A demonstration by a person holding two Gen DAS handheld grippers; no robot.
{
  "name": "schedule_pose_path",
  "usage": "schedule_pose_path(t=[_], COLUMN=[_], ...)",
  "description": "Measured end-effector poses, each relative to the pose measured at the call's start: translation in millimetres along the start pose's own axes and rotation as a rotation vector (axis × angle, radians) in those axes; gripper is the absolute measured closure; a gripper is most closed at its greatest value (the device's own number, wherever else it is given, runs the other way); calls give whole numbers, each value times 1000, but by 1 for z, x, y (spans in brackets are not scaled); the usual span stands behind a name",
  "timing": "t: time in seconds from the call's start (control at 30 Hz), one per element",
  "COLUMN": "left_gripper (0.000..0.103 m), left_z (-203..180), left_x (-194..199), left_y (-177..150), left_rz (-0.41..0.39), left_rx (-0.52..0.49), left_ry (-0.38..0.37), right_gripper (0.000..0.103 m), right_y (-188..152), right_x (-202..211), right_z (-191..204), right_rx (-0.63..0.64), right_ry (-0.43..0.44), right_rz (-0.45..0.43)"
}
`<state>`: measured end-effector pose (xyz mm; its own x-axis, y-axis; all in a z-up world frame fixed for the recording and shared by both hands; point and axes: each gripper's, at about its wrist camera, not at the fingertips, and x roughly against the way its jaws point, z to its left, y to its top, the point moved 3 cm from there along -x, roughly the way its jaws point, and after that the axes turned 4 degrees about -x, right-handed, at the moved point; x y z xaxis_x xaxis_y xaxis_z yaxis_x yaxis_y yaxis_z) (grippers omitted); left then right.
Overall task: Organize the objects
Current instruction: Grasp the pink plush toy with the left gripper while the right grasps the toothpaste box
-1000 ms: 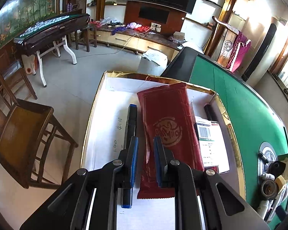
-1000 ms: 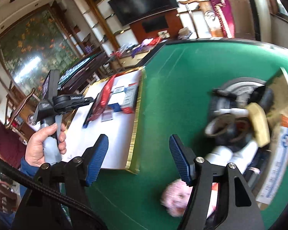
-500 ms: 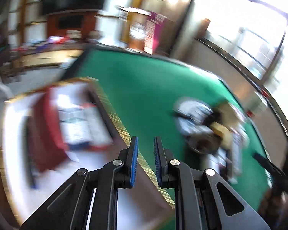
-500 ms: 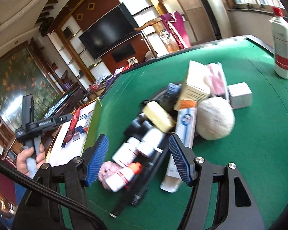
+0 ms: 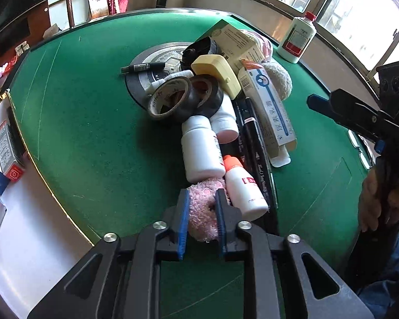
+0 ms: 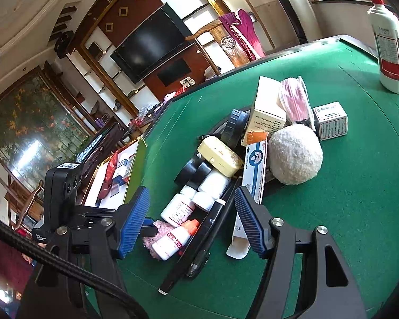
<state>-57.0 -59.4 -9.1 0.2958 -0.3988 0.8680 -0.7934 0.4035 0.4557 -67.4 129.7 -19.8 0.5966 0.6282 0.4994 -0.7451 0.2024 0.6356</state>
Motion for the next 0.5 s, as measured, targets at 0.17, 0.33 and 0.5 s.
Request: schedule_pose_path(t=[0.17,0.33,0.5], left_gripper=[73,71,70], left_z=[-11,-16,-35], left_x=[-6,-24,-33], left_y=[-3,-1,-3], left_rz=[6,43,20], left_rx=[-21,-33,-91], left_ry=[8,74,177], right_gripper=[37,37,37], right_y=[0,0,-1], right_x=[0,1,-5], right_z=[-3,-7,-10], right_rx=[-7,1,39], right_ry=[-15,-73,-167], right_rz=[-9,-22,-6])
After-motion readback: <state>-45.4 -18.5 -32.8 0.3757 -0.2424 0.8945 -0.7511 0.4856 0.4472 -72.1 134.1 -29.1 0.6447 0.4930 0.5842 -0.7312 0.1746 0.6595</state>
